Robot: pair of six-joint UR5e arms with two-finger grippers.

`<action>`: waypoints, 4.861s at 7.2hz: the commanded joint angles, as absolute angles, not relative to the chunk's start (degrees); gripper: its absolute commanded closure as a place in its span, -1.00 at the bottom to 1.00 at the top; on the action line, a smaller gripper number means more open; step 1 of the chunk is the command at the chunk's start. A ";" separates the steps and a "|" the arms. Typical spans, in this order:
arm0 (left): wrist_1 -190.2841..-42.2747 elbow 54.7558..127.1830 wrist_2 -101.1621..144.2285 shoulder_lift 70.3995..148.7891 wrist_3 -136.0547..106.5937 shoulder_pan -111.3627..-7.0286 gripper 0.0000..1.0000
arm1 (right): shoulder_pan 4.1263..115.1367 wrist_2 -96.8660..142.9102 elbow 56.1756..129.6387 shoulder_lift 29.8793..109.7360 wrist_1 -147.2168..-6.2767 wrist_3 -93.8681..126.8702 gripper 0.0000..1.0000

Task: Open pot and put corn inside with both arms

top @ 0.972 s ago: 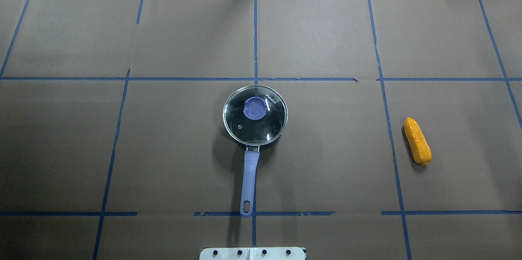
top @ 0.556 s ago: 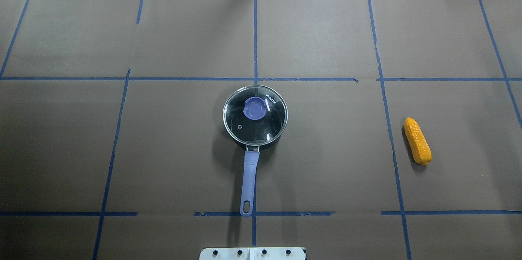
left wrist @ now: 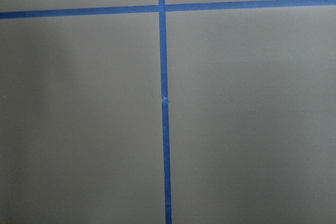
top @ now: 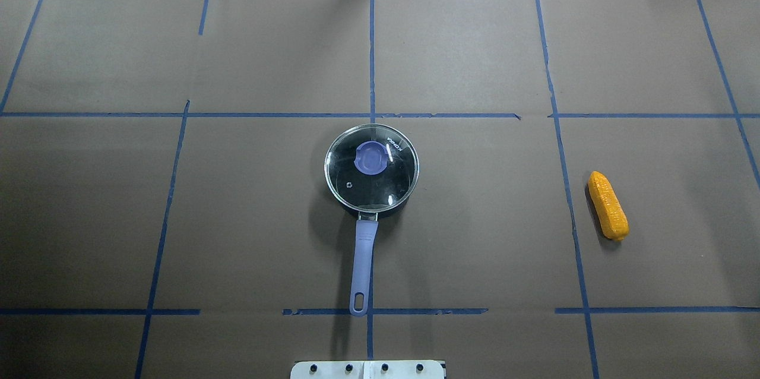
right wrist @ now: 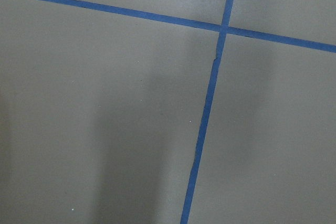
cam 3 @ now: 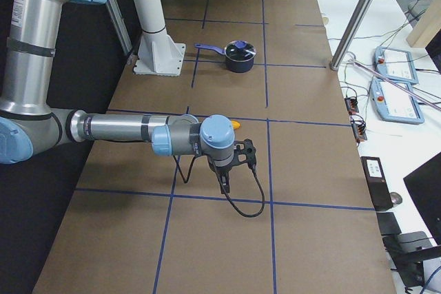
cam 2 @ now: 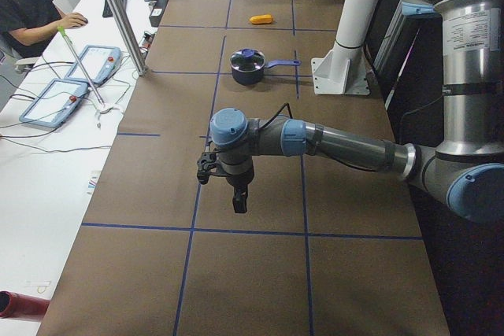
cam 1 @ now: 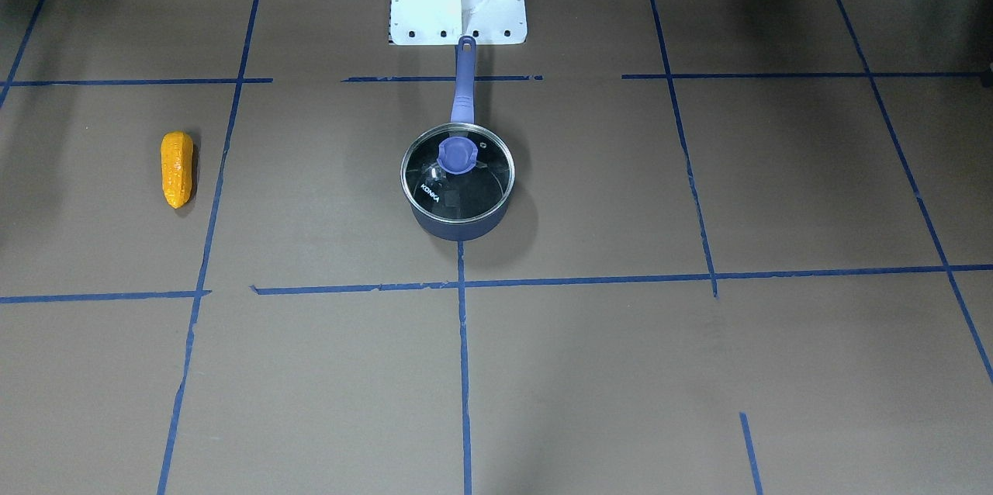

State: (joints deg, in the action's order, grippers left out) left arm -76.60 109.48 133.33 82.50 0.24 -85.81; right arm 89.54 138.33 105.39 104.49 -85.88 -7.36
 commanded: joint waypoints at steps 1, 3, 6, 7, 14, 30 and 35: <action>-76.73 109.77 133.42 82.44 0.35 -85.78 -1.00 | 89.47 138.43 105.47 104.50 -85.78 -7.38 -1.00; -77.08 110.04 136.21 82.35 -0.09 -85.78 -1.00 | 89.47 138.43 105.56 104.59 -85.43 -8.08 -1.00; -77.08 110.65 136.32 82.35 -0.18 -85.61 -1.00 | 89.39 138.43 105.64 104.59 -85.52 -8.09 -1.00; -77.08 110.65 136.32 82.35 -0.18 -85.52 -1.00 | 89.38 138.60 105.64 104.68 -85.52 -8.09 -1.00; -87.46 122.70 131.87 102.65 -52.51 -50.37 -1.00 | 89.38 140.01 105.64 104.77 -85.61 -7.56 -1.00; -81.30 87.19 104.06 144.67 -71.02 -29.00 0.77 | 87.45 140.01 105.21 104.77 -85.69 -7.29 -1.00; -80.24 108.32 103.89 127.44 -67.45 -33.83 1.00 | 87.10 140.01 104.77 104.77 -85.69 -7.21 -1.00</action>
